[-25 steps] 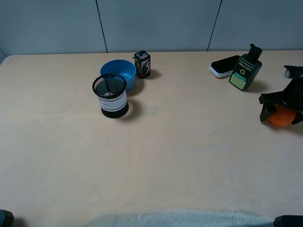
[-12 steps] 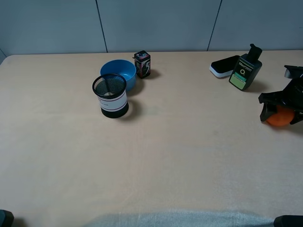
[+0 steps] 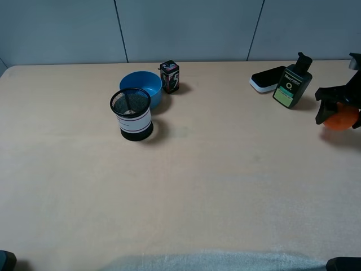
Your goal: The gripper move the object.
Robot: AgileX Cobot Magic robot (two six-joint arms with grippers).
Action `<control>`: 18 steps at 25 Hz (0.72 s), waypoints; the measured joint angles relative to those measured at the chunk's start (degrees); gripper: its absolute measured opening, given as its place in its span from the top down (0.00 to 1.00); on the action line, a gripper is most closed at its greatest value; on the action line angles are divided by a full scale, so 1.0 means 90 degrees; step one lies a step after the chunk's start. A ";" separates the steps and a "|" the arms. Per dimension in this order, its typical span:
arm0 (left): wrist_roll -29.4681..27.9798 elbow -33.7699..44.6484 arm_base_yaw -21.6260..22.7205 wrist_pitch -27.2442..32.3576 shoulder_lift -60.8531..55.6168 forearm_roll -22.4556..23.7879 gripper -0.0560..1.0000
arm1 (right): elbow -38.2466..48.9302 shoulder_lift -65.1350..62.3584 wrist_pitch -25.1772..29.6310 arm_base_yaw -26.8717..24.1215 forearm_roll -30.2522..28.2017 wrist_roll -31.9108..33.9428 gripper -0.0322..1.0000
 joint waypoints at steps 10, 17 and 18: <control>0.0000 0.0000 0.0000 0.0000 0.0000 0.0000 0.24 | -0.0490 -0.0369 0.0840 0.0000 0.0020 0.0000 0.44; 0.0000 0.0000 0.0000 0.0000 0.0000 0.0000 0.24 | -0.0606 -0.0695 0.1035 0.0000 0.0037 0.0000 0.44; 0.0000 0.0000 0.0000 0.0000 0.0000 0.0000 0.24 | -0.0613 -0.0725 0.1085 0.0000 0.0037 0.0000 0.44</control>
